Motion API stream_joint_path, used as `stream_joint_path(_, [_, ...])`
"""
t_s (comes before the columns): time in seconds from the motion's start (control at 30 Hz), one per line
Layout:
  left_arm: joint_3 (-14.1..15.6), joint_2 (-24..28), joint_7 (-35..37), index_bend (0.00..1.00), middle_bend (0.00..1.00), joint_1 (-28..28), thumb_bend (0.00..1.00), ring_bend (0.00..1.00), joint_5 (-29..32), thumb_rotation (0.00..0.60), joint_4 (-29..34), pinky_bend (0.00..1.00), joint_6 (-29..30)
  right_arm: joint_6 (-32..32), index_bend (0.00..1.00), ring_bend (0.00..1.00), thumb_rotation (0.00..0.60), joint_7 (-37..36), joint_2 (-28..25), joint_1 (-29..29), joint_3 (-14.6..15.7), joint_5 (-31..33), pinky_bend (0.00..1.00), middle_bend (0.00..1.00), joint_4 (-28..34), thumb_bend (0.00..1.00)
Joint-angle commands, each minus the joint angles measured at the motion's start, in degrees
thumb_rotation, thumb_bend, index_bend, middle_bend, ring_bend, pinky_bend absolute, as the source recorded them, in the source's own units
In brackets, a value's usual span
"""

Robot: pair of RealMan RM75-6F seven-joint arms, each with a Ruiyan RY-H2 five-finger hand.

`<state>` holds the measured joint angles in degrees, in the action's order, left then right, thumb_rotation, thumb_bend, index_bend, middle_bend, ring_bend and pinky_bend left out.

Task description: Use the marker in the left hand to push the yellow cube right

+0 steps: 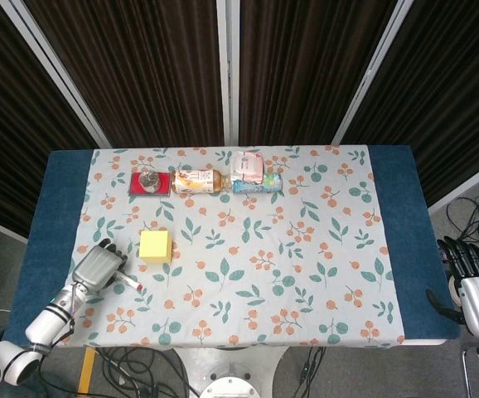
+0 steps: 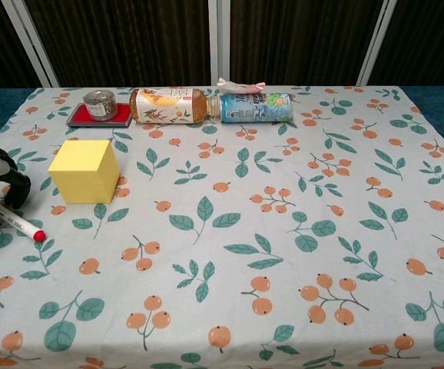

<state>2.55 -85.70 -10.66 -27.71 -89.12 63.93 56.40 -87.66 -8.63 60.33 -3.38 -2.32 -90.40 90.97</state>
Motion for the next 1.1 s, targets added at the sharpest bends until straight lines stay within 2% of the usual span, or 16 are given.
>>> stream_joint_path(0.03, [0.06,-0.36,0.00,0.55,0.59,-0.04,0.32,0.36,0.17,0.600,-0.44,0.30,0.10,-0.05,0.00,0.00,0.600,-0.03,0.03,0.04,0.03,-0.03,0.00,0.06,-0.05,0.20])
stream_joint_path(0.13, [0.19,-0.82,0.06,0.56,0.60,-0.03,0.33,0.37,0.37,0.600,-1.15,0.37,0.18,0.00,0.00,0.00,0.600,0.01,-0.03,-0.02,-0.06,0.02,0.00,0.06,0.03,0.20])
stream_joint_path(0.4, [0.59,-1.32,1.13,0.61,0.65,0.00,0.33,0.42,0.43,0.600,-2.47,0.48,0.68,0.08,0.00,0.00,0.600,0.12,-0.05,0.01,0.01,0.03,0.00,0.06,0.13,0.20])
stream_joint_path(0.67, [1.10,-1.99,6.73,0.68,0.71,0.53,0.40,0.51,-0.28,0.600,-4.67,0.61,2.63,0.11,0.00,0.00,0.600,0.29,-0.22,-0.03,-0.05,0.06,0.00,0.06,0.42,0.20])
stream_joint_path(0.9, [1.28,-1.10,15.67,0.69,0.73,2.28,0.45,0.52,0.01,0.600,-6.41,0.63,5.40,-0.08,0.00,0.00,0.600,0.49,-0.43,0.02,-0.14,0.03,0.00,0.06,0.67,0.20])
stream_joint_path(1.1, [0.14,-0.37,19.50,0.70,0.73,3.31,0.46,0.52,1.63,0.600,-9.15,0.63,6.61,-0.01,0.00,0.00,0.600,0.83,-0.51,-0.03,-0.13,-0.04,0.00,0.06,1.03,0.20])
